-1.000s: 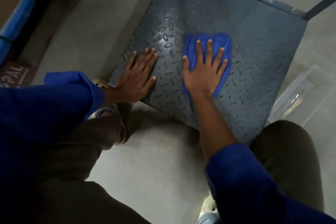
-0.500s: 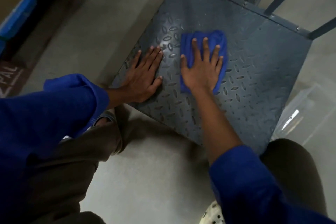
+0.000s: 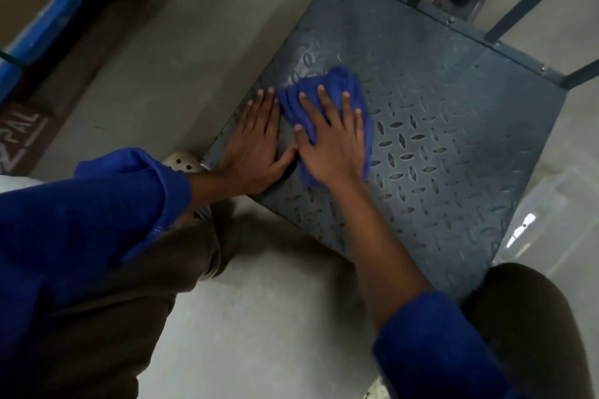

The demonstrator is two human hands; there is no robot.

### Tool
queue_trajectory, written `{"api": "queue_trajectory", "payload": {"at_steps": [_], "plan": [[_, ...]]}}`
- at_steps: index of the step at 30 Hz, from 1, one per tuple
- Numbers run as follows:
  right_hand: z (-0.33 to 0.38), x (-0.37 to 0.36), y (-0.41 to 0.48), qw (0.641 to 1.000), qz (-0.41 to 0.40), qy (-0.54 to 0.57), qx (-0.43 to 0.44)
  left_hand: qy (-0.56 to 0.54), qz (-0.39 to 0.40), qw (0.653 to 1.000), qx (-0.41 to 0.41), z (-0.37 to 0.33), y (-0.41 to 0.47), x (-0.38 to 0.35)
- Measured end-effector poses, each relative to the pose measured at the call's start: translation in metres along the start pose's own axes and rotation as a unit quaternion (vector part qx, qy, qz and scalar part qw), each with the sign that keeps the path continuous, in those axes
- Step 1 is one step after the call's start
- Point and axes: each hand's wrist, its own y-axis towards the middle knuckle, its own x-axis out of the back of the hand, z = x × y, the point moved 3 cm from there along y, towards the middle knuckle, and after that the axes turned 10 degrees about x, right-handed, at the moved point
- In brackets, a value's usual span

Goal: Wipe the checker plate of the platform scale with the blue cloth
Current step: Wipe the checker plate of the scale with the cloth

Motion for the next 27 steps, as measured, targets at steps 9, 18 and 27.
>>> {"api": "queue_trajectory", "payload": {"at_steps": [9,18,27], "plan": [[-0.027,0.011,0.073,0.996,-0.016,-0.042,-0.077,0.03,0.005,0.998,0.048,0.009,-0.023,-0.004],[-0.043,0.015,0.029,0.993,0.024,-0.054,0.103,0.017,-0.007,0.999,0.044,0.011,-0.025,-0.006],[-0.001,0.001,0.036,0.991,0.0,-0.068,0.118,0.018,0.002,0.999,0.033,0.012,-0.022,-0.006]]}}
